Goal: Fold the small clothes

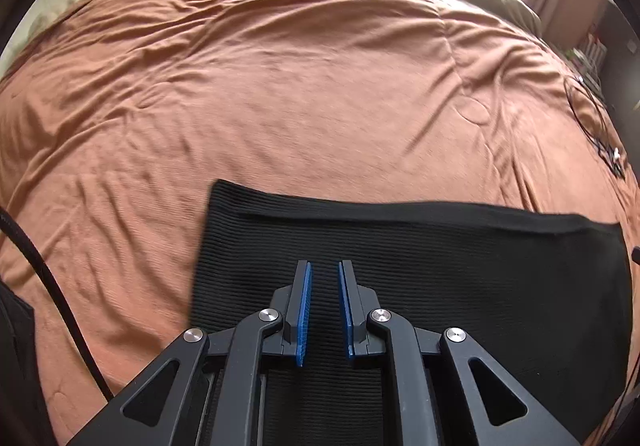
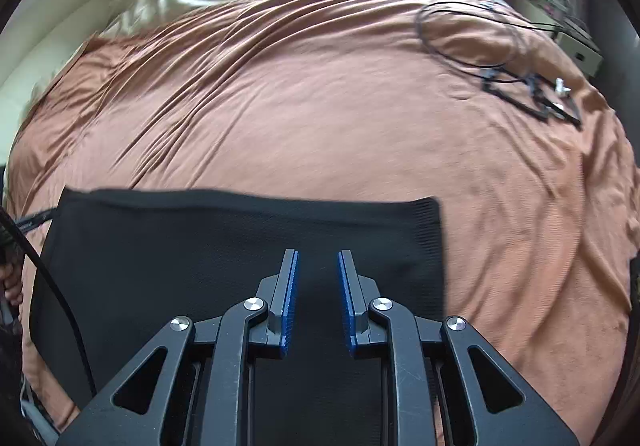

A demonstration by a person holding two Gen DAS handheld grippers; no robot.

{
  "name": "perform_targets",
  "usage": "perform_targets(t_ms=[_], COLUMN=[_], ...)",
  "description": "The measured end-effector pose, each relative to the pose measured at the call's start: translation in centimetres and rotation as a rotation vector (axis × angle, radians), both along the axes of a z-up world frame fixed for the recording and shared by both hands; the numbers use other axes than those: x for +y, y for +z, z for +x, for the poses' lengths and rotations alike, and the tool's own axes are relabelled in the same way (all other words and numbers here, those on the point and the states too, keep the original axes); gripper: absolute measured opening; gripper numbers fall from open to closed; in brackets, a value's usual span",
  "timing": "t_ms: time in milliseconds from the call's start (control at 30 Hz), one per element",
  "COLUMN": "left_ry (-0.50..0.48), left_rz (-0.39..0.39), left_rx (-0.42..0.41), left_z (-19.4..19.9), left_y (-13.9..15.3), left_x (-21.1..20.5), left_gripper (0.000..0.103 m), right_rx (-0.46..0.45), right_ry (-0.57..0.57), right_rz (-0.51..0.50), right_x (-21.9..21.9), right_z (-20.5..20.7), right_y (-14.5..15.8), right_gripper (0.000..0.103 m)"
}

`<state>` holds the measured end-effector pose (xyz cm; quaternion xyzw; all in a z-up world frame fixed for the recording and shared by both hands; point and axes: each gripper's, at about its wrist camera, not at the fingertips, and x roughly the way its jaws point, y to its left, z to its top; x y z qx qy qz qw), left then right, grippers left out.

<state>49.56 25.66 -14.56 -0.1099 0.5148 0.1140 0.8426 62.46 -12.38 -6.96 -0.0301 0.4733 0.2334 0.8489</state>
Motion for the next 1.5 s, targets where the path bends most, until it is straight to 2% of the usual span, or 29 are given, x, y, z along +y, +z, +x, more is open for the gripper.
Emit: perform_targets(t_ms=[133, 267, 467, 633, 800, 900, 1133, 1233, 1500], left_ry=[-0.054, -0.084, -0.094, -0.096, -0.066, -0.068, -0.094, -0.103, -0.105], left_rz=[-0.009, -0.004, 0.024, 0.055, 0.011, -0.041, -0.064, -0.055, -0.033], left_rx=[0.018, 0.029, 0.02, 0.009, 0.019, 0.007, 0.013, 0.023, 0.036], left_z=[1.2, 2.9, 5.5, 6.9, 7.3, 6.4, 2.6, 0.8, -4.4], left_y=[-1.1, -2.2, -2.9, -3.2, -2.7, -1.9, -1.2, -1.4, -2.0], left_x=[-2.4, -3.6, -4.4, -4.8, -4.1, -4.1, -5.3, -5.8, -6.2], left_gripper=[0.015, 0.015, 0.015, 0.015, 0.015, 0.015, 0.015, 0.015, 0.024], right_rx=[0.025, 0.032, 0.053, 0.024, 0.046, 0.081, 0.069, 0.028, 0.042], right_ry=[0.08, 0.123, 0.126, 0.119, 0.088, 0.073, 0.088, 0.101, 0.105], right_rz=[-0.014, -0.057, -0.064, -0.094, -0.075, -0.032, -0.038, -0.072, -0.107], right_x=[2.8, 4.7, 6.8, 9.1, 10.3, 9.5, 7.2, 6.4, 3.7], right_z=[-0.5, 1.0, 3.4, 4.3, 5.5, 5.6, 2.4, 0.3, -4.0], right_y=[-1.3, -2.6, -4.3, -5.1, -5.2, -4.7, -3.5, -2.9, -3.8], right_gripper=[0.017, 0.017, 0.017, 0.017, 0.017, 0.017, 0.017, 0.017, 0.017])
